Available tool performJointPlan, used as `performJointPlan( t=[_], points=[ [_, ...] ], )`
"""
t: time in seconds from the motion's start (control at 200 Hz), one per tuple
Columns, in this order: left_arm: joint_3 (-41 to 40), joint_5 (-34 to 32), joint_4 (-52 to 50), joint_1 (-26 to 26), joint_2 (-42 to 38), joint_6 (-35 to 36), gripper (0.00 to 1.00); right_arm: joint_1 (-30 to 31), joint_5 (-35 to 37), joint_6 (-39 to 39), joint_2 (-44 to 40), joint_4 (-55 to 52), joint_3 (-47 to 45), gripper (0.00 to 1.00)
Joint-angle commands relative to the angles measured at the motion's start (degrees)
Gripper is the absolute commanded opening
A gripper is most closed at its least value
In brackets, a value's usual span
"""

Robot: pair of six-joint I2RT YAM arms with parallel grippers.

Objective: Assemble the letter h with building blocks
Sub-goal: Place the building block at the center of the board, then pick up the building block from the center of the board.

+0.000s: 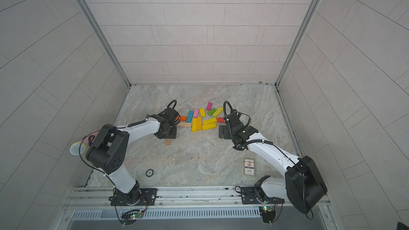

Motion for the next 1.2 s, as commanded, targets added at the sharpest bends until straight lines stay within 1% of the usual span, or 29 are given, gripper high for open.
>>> performJointPlan(
  t=[0.0,0.06,0.125,0.2,0.225,0.245,0.26,0.33,0.395,0.525,0.645,0.771,0.866,0.946,1.021,1.196],
  points=[
    [2.1,3.3,-0.7,-0.2,-9.5,-2.2,0.58,0.3,1.1,1.0,-2.6,0.3,-1.3,1.0],
    [2.7,5.3,-1.0,-0.3,-15.6,-3.1,0.59,0.3,0.1,0.7,-3.6,1.4,-1.8,1.0],
    [2.9,7.5,-1.4,-0.2,-22.4,-3.8,0.66,0.3,-1.6,0.2,-4.3,2.8,-2.2,1.0],
    [2.1,10.8,-1.9,-0.3,-29.7,-4.3,0.71,0.4,-3.7,-0.7,-4.3,4.3,-2.6,1.0],
    [1.4,11.7,-2.0,-0.2,-32.0,-4.6,0.74,0.4,-4.2,-1.0,-4.0,4.6,-2.5,0.99],
    [0.7,12.3,-2.1,-0.2,-33.4,-4.7,0.8,0.4,-4.5,-1.4,-3.7,4.7,-2.5,0.99],
    [0.0,12.5,-2.1,-0.3,-35.0,-4.9,0.82,0.4,-4.6,-1.7,-3.4,4.8,-2.4,0.98],
    [-3.7,13.7,-1.7,-0.2,-41.4,-5.3,0.9,0.6,-4.7,-2.1,-0.7,3.9,-0.8,0.96],
    [-7.4,14.1,-0.6,-0.2,-47.1,-5.8,0.95,1.5,-4.5,-1.8,2.7,3.5,1.6,0.95],
    [-10.9,13.7,-1.9,-0.2,-56.1,-5.7,0.97,4.1,-2.6,0.2,11.9,2.3,8.9,0.93],
    [-10.4,11.4,-6.2,-0.2,-60.2,-4.0,0.97,4.2,2.0,1.1,19.8,-0.2,16.7,0.9],
    [-10.4,10.6,-9.1,-0.2,-62.7,-2.8,0.97,4.8,0.1,1.4,28.3,-1.7,25.4,0.83],
    [-10.5,10.4,-10.1,-0.2,-63.7,-2.6,0.97,5.0,0.9,3.5,34.3,-3.4,32.1,0.78],
    [-10.6,11.6,-10.2,-0.2,-64.1,-2.7,0.97,5.0,0.9,3.5,38.9,-3.8,37.1,0.74],
    [-10.7,12.6,-10.2,-0.2,-64.4,-2.7,0.97,4.9,1.0,3.5,43.6,-6.6,43.3,0.69],
    [-10.4,14.6,-11.2,-0.2,-65.0,-2.5,0.97,2.3,1.7,5.6,50.7,-9.1,53.4,0.7]
  ],
)
